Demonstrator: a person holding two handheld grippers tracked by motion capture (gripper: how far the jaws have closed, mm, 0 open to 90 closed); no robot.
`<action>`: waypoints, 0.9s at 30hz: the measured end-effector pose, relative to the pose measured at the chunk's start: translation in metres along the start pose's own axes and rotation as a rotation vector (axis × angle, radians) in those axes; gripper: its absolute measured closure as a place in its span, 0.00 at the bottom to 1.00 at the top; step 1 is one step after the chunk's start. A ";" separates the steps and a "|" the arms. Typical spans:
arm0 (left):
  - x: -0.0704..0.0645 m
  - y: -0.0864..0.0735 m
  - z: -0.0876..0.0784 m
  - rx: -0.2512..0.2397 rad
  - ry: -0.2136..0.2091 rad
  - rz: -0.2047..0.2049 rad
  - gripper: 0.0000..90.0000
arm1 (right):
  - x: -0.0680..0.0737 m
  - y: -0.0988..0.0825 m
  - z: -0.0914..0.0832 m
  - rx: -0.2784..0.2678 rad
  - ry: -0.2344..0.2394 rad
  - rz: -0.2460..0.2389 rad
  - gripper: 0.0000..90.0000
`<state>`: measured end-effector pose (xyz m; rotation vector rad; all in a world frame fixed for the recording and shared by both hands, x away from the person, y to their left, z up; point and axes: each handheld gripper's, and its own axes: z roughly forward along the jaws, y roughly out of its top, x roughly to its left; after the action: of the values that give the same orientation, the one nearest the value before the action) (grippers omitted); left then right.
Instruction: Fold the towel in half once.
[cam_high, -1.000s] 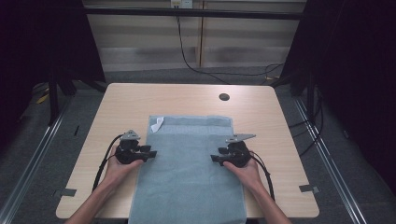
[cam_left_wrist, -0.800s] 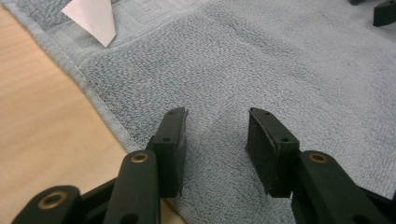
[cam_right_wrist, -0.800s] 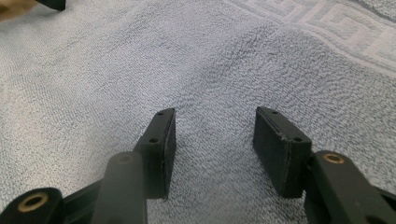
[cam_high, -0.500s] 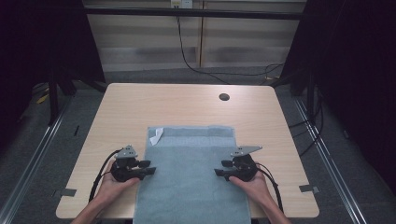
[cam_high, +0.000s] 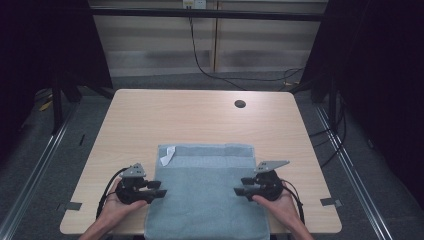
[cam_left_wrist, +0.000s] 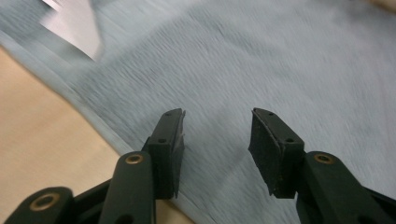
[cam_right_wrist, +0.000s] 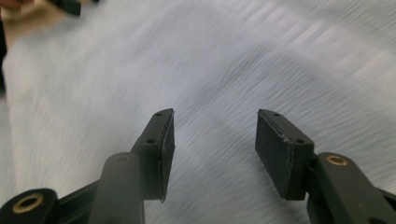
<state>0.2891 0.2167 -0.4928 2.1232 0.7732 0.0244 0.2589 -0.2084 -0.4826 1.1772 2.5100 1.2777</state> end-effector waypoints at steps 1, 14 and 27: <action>0.007 0.008 0.000 -0.012 0.020 -0.010 0.59 | -0.012 0.010 -0.003 -0.035 -0.032 0.007 0.53; 0.062 0.052 -0.001 -0.141 0.128 -0.092 0.56 | -0.084 0.048 0.024 -0.077 -0.151 0.067 0.49; 0.076 0.056 0.040 -0.047 0.157 -0.065 0.37 | -0.095 0.040 0.049 -0.034 -0.232 0.053 0.39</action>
<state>0.3903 0.2034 -0.4959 2.0680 0.9248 0.1746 0.3687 -0.2264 -0.5092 1.3088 2.2981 1.1169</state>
